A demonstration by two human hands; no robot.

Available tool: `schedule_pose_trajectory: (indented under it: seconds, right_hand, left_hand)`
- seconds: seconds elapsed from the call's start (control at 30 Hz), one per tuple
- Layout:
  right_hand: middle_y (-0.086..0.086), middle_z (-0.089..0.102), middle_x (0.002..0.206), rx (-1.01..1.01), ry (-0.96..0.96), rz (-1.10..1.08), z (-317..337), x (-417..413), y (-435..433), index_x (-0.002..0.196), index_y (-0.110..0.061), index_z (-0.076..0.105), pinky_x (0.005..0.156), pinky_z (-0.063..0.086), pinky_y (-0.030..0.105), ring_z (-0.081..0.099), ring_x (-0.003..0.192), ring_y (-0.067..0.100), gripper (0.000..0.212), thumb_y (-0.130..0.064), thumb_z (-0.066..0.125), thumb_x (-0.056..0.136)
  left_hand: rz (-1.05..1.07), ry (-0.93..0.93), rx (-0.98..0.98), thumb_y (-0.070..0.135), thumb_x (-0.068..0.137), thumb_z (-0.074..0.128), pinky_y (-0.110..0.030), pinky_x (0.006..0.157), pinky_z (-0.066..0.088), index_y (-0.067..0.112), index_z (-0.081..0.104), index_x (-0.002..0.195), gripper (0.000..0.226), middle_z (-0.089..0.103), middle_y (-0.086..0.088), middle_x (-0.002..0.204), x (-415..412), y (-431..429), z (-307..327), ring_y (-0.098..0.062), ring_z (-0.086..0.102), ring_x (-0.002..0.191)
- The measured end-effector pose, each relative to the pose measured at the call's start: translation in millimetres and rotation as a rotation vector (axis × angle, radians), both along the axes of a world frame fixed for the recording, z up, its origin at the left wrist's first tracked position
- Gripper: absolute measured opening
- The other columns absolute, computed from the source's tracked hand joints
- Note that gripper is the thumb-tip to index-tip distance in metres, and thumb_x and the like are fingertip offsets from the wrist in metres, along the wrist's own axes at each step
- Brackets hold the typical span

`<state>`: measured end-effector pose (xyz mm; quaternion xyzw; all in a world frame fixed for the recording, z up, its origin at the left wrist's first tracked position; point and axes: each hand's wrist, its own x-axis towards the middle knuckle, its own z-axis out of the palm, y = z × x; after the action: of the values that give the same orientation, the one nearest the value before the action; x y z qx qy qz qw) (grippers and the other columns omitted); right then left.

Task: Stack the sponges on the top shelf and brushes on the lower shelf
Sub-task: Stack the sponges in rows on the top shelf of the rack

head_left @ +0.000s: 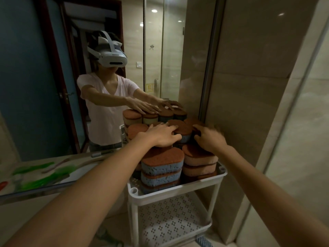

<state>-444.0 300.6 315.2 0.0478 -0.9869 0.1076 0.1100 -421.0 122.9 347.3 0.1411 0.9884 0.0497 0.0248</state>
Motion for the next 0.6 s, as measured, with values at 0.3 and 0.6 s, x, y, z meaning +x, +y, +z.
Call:
schedule_pose_trajectory:
  seconds: [0.3, 0.6]
  right_hand:
    - [0.017, 0.022, 0.153, -0.131, 0.396, 0.303, 9, 71, -71, 0.126, -0.016, 0.053, 0.117, 0.012, 0.038, 0.009, 0.145, 0.031, 0.036, -0.016, 0.050, 0.090]
    - [0.020, 0.056, 0.117, -0.422, 0.265, 0.759, -67, 160, -197, 0.103, 0.001, 0.062, 0.064, 0.052, 0.040, 0.062, 0.085, 0.038, 0.033, -0.007, 0.039, 0.080]
  left_hand:
    - [0.112, 0.317, 0.299, 0.029, 0.097, 0.034, -0.051, 0.117, 0.009, 0.017, 0.043, 0.136, 0.042, 0.046, -0.007, 0.140, 44, -39, 8, -0.025, 0.032, 0.137]
    - [0.683, 0.415, 0.724, 0.014, 0.095, 0.039, -0.037, 0.090, 0.045, 0.009, 0.059, 0.111, 0.026, 0.063, -0.017, 0.115, 166, -153, -86, -0.033, 0.057, 0.107]
